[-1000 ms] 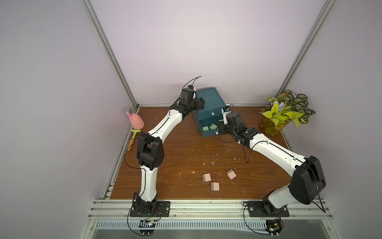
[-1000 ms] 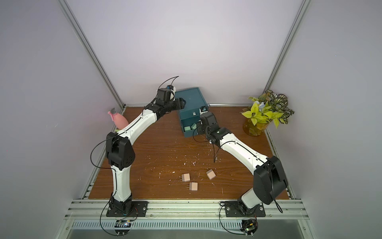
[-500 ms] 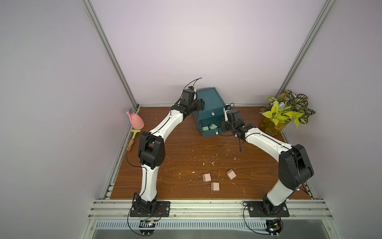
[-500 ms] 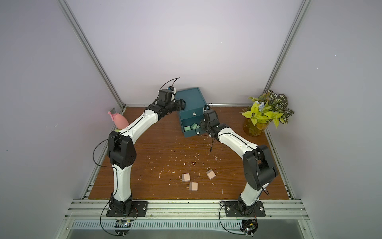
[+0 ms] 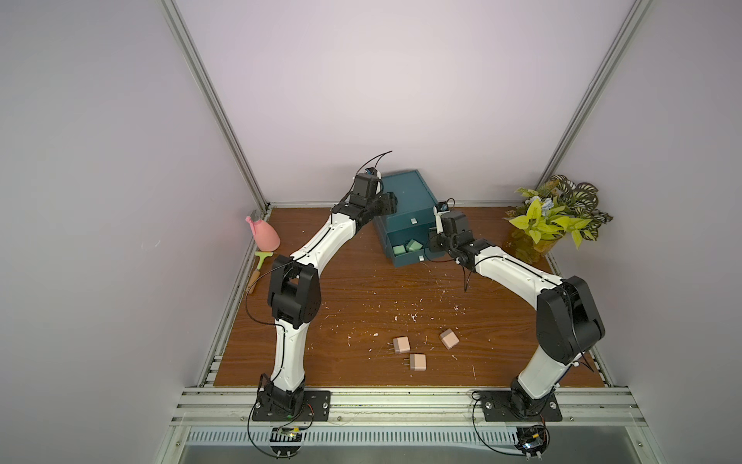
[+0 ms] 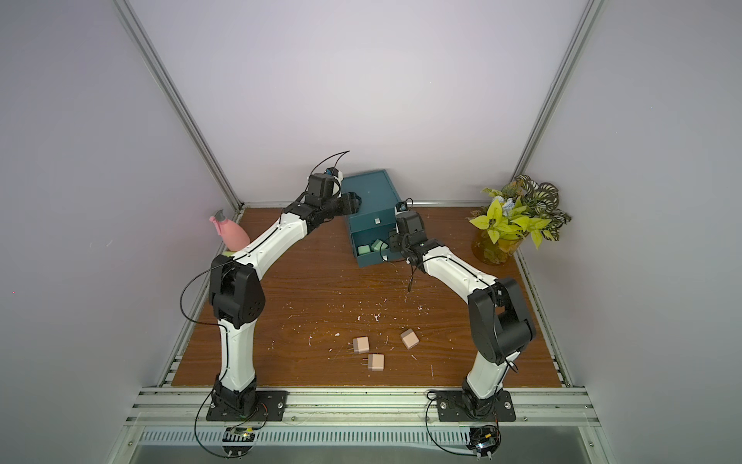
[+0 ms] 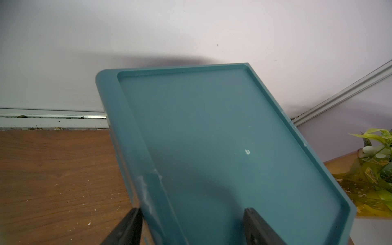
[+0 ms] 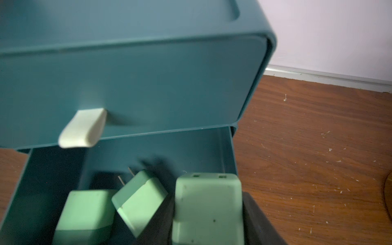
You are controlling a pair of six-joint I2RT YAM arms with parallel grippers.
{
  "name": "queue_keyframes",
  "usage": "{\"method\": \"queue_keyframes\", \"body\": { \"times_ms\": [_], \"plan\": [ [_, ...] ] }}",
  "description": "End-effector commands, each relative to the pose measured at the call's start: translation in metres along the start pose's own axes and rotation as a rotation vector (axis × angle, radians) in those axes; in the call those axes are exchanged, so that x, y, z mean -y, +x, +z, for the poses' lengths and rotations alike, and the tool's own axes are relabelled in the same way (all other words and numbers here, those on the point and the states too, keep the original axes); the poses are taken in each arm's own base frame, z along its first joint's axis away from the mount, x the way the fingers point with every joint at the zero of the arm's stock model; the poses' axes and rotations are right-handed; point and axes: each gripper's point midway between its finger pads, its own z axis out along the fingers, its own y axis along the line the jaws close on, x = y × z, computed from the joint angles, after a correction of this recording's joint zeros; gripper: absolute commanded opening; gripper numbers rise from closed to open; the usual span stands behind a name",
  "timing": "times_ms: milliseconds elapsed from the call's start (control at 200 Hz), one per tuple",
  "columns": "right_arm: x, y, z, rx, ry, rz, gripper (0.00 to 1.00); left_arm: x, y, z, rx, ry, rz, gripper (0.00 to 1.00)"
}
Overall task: Place the plugs into the drawer by color
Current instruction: Place the plug in the drawer, then close the drawer in the storage box.
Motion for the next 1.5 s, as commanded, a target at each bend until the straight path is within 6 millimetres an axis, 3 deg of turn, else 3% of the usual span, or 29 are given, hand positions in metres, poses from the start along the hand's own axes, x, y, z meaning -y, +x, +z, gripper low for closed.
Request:
{"method": "queue_keyframes", "body": {
  "times_ms": [0,245,435,545,666,741,841,936,1056,1256,1491],
  "plan": [
    [-0.002,-0.021,-0.004,0.058,-0.013,0.005,0.46,-0.008,0.004,-0.002,-0.009,-0.02,0.015,0.7],
    [0.003,-0.014,-0.005,0.046,0.0,0.005,0.5,-0.009,0.005,-0.001,-0.012,-0.023,0.014,0.69],
    [0.006,-0.02,-0.018,0.062,0.003,-0.005,0.57,-0.01,0.005,-0.002,-0.013,-0.028,0.013,0.69],
    [0.006,-0.033,-0.038,0.095,-0.019,0.009,0.65,-0.011,0.005,-0.002,-0.011,-0.03,0.011,0.69],
    [-0.01,-0.044,-0.066,0.153,-0.152,0.066,0.67,-0.013,0.008,0.0,-0.02,-0.033,0.009,0.69],
    [-0.025,-0.035,-0.077,0.176,-0.253,0.088,0.66,-0.012,0.009,0.0,-0.022,-0.027,0.008,0.69],
    [-0.041,0.001,-0.08,0.19,-0.319,0.089,0.63,-0.012,0.011,-0.001,-0.023,-0.026,0.006,0.68],
    [-0.047,0.033,-0.079,0.199,-0.312,0.108,0.6,-0.012,0.011,-0.001,-0.02,-0.024,0.003,0.69],
    [-0.051,0.058,-0.079,0.25,-0.336,0.151,0.56,-0.011,0.014,0.0,-0.028,-0.014,-0.003,0.69],
    [-0.045,0.071,-0.066,0.289,-0.304,0.165,0.49,-0.011,0.016,0.0,-0.034,-0.014,-0.004,0.68],
    [-0.054,0.061,-0.055,0.337,-0.335,0.193,0.46,-0.012,0.015,0.0,-0.033,-0.018,-0.002,0.68]
  ]
}}
